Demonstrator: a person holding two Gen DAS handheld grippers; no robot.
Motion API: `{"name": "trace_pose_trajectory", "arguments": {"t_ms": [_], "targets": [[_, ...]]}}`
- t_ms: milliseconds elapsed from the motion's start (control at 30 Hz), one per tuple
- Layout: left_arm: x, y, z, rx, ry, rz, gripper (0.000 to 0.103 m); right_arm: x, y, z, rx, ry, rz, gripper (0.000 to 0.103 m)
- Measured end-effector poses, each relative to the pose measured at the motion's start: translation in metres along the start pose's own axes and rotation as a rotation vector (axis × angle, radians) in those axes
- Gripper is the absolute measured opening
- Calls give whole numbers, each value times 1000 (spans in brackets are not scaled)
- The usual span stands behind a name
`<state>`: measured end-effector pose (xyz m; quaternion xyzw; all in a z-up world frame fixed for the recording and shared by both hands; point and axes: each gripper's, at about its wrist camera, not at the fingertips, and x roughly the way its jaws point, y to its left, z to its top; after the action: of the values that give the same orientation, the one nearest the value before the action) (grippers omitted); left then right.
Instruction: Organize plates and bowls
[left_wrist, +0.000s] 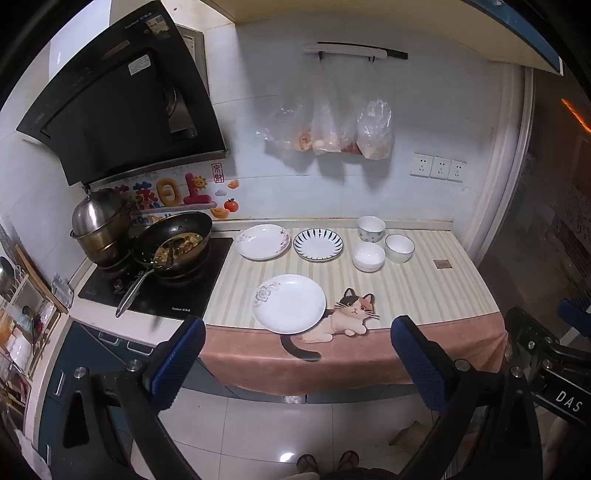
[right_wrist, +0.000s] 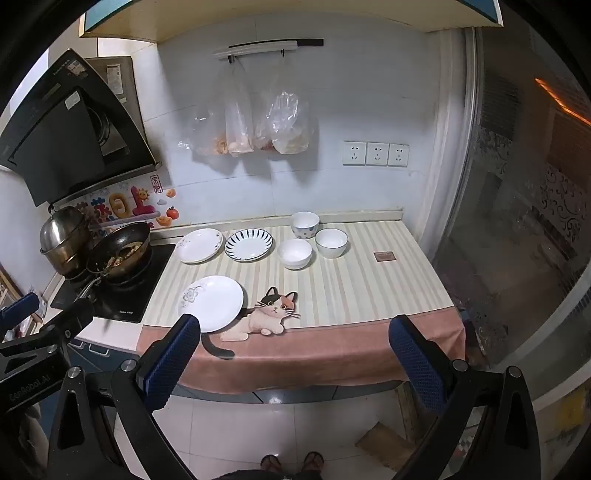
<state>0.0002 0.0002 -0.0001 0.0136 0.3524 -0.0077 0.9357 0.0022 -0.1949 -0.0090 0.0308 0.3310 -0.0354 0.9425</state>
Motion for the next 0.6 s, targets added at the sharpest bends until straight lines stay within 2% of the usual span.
{"name": "trace_pose_trajectory", "arguments": {"t_ms": [600], "targets": [[-3,-2,-6,-2,7,3,103,-1,6,0,7,2,12,103]]}}
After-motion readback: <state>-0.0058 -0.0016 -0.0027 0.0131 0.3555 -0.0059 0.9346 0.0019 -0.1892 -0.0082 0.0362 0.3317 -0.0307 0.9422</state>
